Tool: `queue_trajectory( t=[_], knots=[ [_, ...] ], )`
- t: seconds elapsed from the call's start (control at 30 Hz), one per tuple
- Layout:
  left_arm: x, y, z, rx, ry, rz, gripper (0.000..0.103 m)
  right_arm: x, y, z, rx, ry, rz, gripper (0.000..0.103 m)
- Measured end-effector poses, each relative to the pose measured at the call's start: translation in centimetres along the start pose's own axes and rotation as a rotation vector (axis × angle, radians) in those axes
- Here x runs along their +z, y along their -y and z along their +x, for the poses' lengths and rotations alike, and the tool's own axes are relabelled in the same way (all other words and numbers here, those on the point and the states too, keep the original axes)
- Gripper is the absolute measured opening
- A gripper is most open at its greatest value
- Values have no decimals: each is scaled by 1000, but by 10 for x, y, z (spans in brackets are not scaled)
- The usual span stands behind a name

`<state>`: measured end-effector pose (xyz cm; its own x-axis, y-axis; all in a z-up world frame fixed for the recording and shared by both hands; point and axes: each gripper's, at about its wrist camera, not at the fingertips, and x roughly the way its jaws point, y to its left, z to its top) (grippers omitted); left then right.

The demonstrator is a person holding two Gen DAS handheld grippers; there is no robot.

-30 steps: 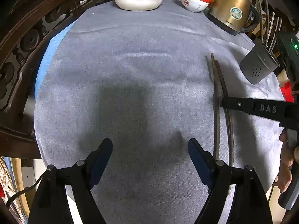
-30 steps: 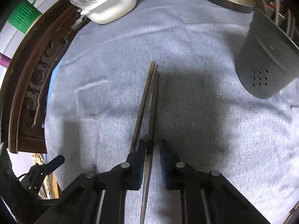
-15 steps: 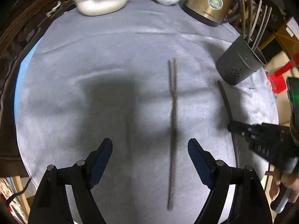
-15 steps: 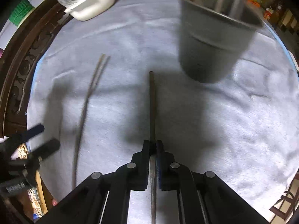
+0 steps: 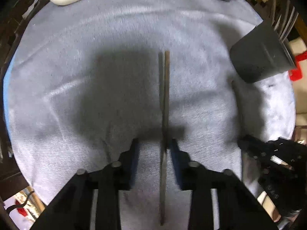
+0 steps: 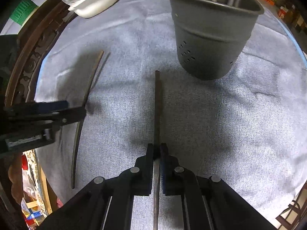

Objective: Organize utensils
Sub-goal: 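Close the right tool on one chopstick while the left tool grasps the last one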

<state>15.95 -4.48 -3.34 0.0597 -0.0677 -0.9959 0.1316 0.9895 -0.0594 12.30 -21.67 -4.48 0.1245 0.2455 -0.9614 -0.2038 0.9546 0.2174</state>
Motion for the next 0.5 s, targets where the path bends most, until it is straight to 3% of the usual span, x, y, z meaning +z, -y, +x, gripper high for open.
queue_trajectory(
  t=[0.13, 0.5],
  knots=[
    [4, 3, 4, -1, -16, 11, 8, 8, -1, 3, -5, -31, -13, 9],
    [13, -10, 7, -31, -107, 11, 12, 29, -7, 9, -57, -62, 10, 10]
  ],
)
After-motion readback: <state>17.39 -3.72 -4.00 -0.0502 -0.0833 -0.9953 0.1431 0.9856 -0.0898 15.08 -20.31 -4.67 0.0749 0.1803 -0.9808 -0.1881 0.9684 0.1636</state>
